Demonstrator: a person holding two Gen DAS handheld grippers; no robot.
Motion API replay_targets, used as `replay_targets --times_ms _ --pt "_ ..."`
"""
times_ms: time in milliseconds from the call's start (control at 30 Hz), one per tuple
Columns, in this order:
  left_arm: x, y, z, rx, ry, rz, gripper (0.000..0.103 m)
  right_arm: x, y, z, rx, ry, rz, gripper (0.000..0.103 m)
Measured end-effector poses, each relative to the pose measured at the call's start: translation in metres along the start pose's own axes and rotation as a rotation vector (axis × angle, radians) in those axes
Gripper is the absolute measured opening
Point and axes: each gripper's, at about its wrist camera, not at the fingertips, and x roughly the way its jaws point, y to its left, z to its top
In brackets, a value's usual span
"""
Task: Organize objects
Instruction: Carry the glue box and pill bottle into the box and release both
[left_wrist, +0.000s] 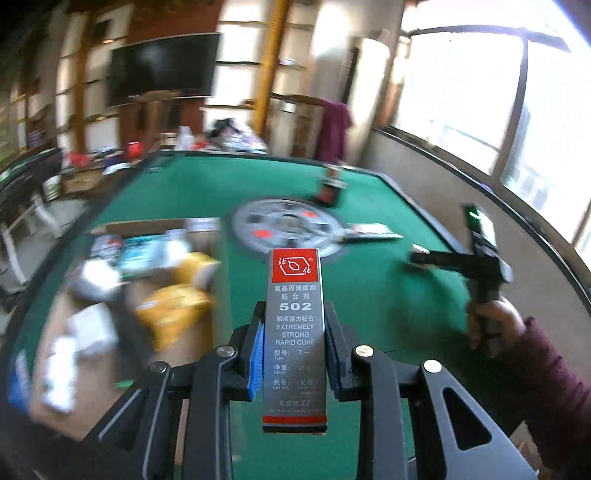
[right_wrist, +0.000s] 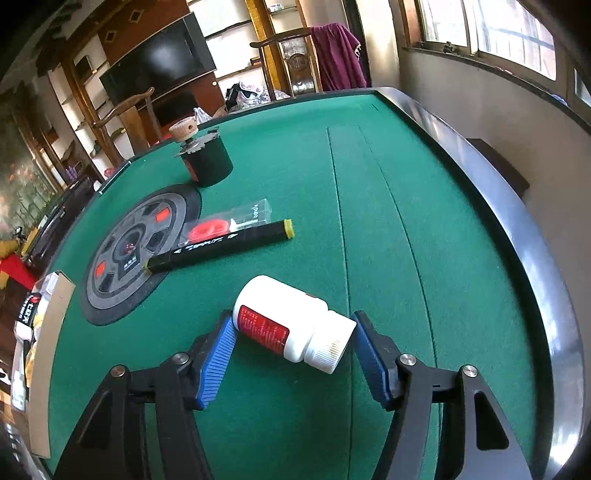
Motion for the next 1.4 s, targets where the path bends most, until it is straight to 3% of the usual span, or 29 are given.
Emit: replay_targets --times_ms 100,267,533,667,833,967,1033,1133,1267,1400 --pt "-0.016 0.049 -0.006 -0.057 -0.001 0.087 0.026 -0.008 0.011 -0.007 0.0 0.001 0.023 0.068" --pt "-0.02 0.107 -0.026 -0.108 0.032 0.256 0.027 -0.035 0.058 -0.024 -0.016 0.003 0.168 0.068" --pt "0.011 0.13 -0.051 -0.153 0.121 0.249 0.027 -0.051 0.197 -0.055 -0.202 0.119 0.432 0.068" --pt "0.019 0.135 -0.057 -0.173 0.144 0.249 0.027 -0.046 0.259 -0.079 -0.313 0.187 0.489 0.068" --pt "0.018 0.141 -0.062 -0.171 0.131 0.265 0.027 -0.042 0.322 -0.108 -0.469 0.216 0.474 0.068" --pt "0.013 0.143 -0.063 -0.179 0.113 0.235 0.03 -0.037 0.355 -0.125 -0.63 0.211 0.389 0.068" --pt "0.008 0.145 -0.063 -0.206 0.107 0.202 0.051 -0.031 0.37 -0.135 -0.715 0.207 0.332 0.068" --pt "-0.004 0.15 -0.061 -0.248 0.078 0.155 0.063 -0.025 0.381 -0.143 -0.802 0.187 0.261 0.069" --pt "-0.019 0.152 -0.058 -0.263 0.044 0.137 0.074 -0.019 0.388 -0.148 -0.854 0.156 0.215 0.071" --pt "-0.026 0.157 -0.06 -0.289 0.025 0.12 0.076 -0.023 0.385 -0.14 -0.824 0.157 0.254 0.082"
